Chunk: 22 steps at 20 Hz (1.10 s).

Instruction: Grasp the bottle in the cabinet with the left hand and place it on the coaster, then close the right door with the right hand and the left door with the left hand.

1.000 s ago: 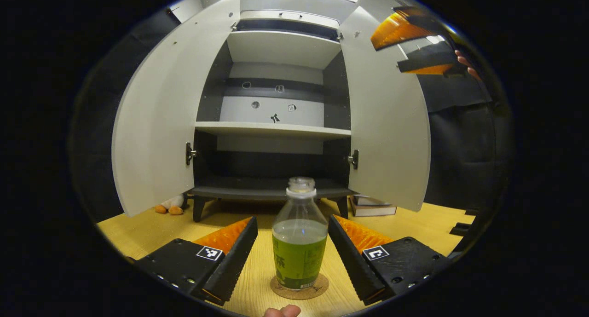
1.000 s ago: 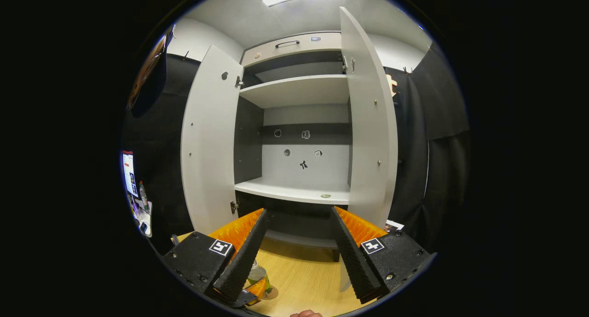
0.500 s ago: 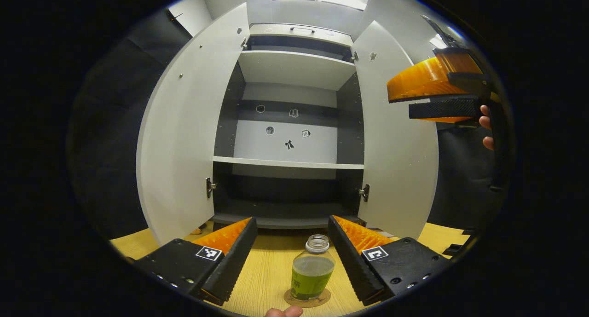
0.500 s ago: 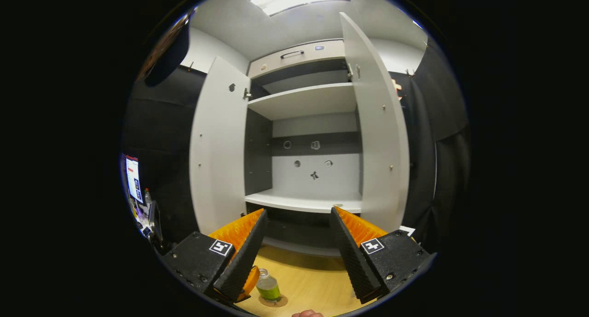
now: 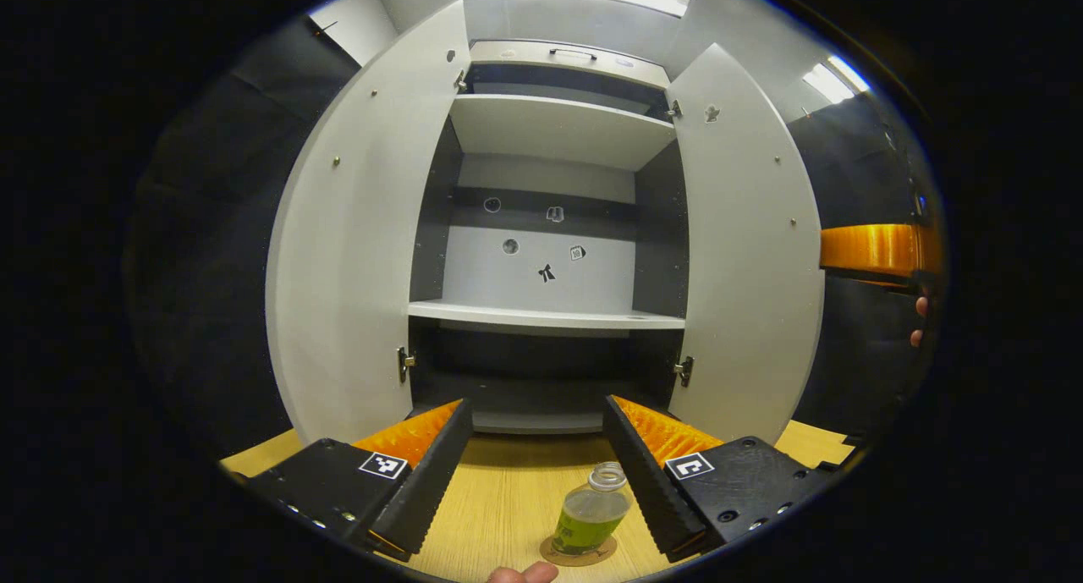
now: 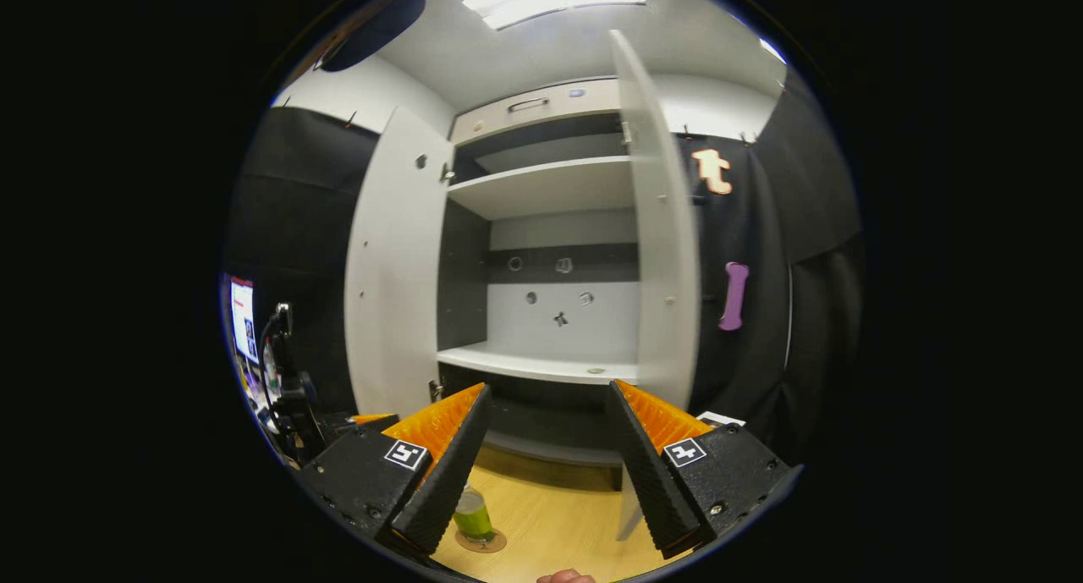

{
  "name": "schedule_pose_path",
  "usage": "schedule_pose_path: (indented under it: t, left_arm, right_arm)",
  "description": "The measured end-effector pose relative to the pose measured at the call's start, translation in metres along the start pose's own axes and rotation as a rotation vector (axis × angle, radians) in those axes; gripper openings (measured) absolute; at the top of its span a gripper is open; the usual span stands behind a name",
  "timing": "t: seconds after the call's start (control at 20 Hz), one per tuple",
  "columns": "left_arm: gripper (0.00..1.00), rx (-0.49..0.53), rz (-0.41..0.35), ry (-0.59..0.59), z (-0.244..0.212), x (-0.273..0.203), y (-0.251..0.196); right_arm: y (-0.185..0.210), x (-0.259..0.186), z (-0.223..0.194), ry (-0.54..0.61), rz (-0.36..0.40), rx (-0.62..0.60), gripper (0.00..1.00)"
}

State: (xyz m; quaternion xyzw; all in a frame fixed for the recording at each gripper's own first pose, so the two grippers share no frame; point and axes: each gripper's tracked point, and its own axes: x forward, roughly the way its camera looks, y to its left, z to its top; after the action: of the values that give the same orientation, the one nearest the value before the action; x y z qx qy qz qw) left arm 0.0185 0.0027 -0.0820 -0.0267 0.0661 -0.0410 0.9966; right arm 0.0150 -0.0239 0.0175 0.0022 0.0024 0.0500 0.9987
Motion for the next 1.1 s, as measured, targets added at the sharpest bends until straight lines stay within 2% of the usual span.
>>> schedule_pose_path:
  t: [0.15, 0.2, 0.25, 0.3, 0.4, 0.7, 0.75, 0.8, 1.1]
  left_arm:
    - [0.95, -0.004, -0.006, -0.042, 0.019, -0.002, -0.006]
    - [0.99, -0.001, -0.009, -0.057, 0.025, -0.001, -0.009]
    - [0.95, 0.005, -0.01, -0.065, 0.028, -0.002, -0.01]
    - [0.95, 0.009, -0.008, -0.069, 0.029, -0.003, -0.011]
    - [0.95, 0.007, -0.001, -0.069, 0.029, -0.005, -0.012]
    - [0.94, -0.014, -0.003, -0.053, 0.021, -0.016, -0.016]
    - [0.9, -0.013, 0.004, -0.046, 0.019, -0.018, -0.014]
    - [0.95, -0.012, 0.006, -0.042, 0.018, -0.019, -0.014]
    - [0.95, -0.002, 0.02, -0.032, 0.015, -0.02, -0.009]
  right_arm:
    - [-0.061, -0.008, 0.023, -0.045, -0.112, 0.033, 0.83]
    - [-0.08, -0.01, 0.035, -0.069, -0.152, 0.035, 0.83]
    - [-0.101, -0.012, 0.043, -0.075, -0.204, 0.039, 0.83]
    - [-0.122, -0.014, 0.052, -0.086, -0.26, 0.053, 0.83]
    - [-0.147, -0.012, 0.075, -0.125, -0.316, 0.106, 0.83]
    - [-0.202, 0.024, 0.113, -0.189, -0.337, 0.252, 0.82]
    - [-0.205, 0.03, 0.117, -0.198, -0.332, 0.259, 0.82]
    - [-0.207, 0.037, 0.119, -0.206, -0.33, 0.258, 0.82]
    - [-0.186, 0.063, 0.125, -0.198, -0.279, 0.183, 0.82]
